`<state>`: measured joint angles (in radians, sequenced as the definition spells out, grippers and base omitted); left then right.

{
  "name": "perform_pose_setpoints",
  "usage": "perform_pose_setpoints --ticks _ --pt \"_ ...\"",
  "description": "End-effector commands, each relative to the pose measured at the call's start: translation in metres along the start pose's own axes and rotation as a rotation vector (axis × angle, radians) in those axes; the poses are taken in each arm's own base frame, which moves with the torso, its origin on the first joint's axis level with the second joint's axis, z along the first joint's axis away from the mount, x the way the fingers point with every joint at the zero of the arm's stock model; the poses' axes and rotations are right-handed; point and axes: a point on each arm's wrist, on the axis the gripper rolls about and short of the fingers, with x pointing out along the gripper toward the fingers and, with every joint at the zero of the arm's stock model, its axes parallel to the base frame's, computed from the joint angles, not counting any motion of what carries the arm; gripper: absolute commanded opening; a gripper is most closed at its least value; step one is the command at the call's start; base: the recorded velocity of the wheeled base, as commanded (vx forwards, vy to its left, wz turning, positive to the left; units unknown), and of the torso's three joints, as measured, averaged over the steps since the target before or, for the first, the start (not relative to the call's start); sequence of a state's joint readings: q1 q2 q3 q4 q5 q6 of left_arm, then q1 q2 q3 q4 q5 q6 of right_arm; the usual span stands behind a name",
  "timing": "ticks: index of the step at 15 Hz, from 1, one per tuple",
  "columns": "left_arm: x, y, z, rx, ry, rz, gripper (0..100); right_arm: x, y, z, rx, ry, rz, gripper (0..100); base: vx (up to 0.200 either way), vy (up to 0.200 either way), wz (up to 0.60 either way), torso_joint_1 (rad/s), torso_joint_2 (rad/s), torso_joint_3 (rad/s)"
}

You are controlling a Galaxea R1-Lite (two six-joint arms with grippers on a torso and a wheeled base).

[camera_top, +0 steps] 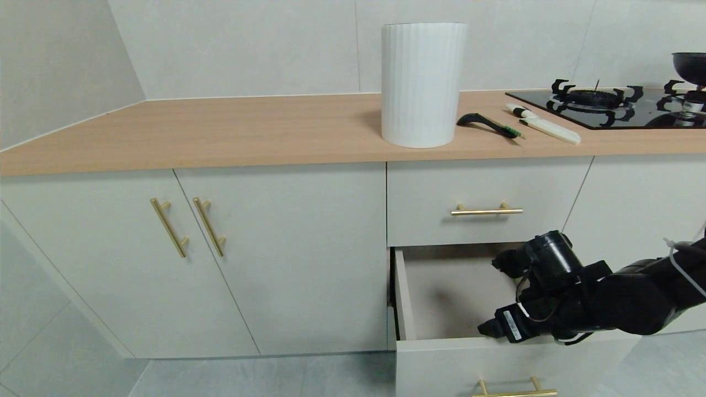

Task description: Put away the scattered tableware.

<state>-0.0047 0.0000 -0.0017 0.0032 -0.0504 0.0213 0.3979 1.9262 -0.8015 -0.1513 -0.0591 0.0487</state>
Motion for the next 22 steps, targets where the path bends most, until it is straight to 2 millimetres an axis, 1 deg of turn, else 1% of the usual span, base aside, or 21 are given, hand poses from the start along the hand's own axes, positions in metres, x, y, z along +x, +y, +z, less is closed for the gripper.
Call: perform_pose_setpoints --ticks 1,4,9,18,21,22 --pt "0.0 0.0 0.0 0.0 0.0 0.0 100 -0.009 0.001 0.001 -0.016 -0.006 0.003 100 0.0 0.0 0.0 0.0 0.0 0.0" --pt "0.0 0.0 0.0 0.0 0.0 0.0 100 -0.013 0.001 -0.009 -0.084 0.127 0.003 100 0.0 0.0 0.0 0.0 0.0 0.0" --pt "0.0 0.0 0.0 0.0 0.0 0.0 100 -0.016 0.002 -0.021 -0.169 0.273 0.013 100 0.0 0.0 0.0 0.0 0.0 0.0" --pt "0.0 0.0 0.0 0.0 0.0 0.0 100 -0.023 0.009 -0.038 -0.282 0.44 0.041 100 0.0 0.0 0.0 0.0 0.0 0.0" --pt "0.0 0.0 0.0 0.0 0.0 0.0 100 -0.022 0.01 -0.036 -0.284 0.443 0.038 100 0.0 0.0 0.0 0.0 0.0 0.0" --pt "0.0 0.0 0.0 0.0 0.0 0.0 100 -0.024 0.01 -0.028 -0.268 0.41 0.028 100 0.0 0.0 0.0 0.0 0.0 0.0"
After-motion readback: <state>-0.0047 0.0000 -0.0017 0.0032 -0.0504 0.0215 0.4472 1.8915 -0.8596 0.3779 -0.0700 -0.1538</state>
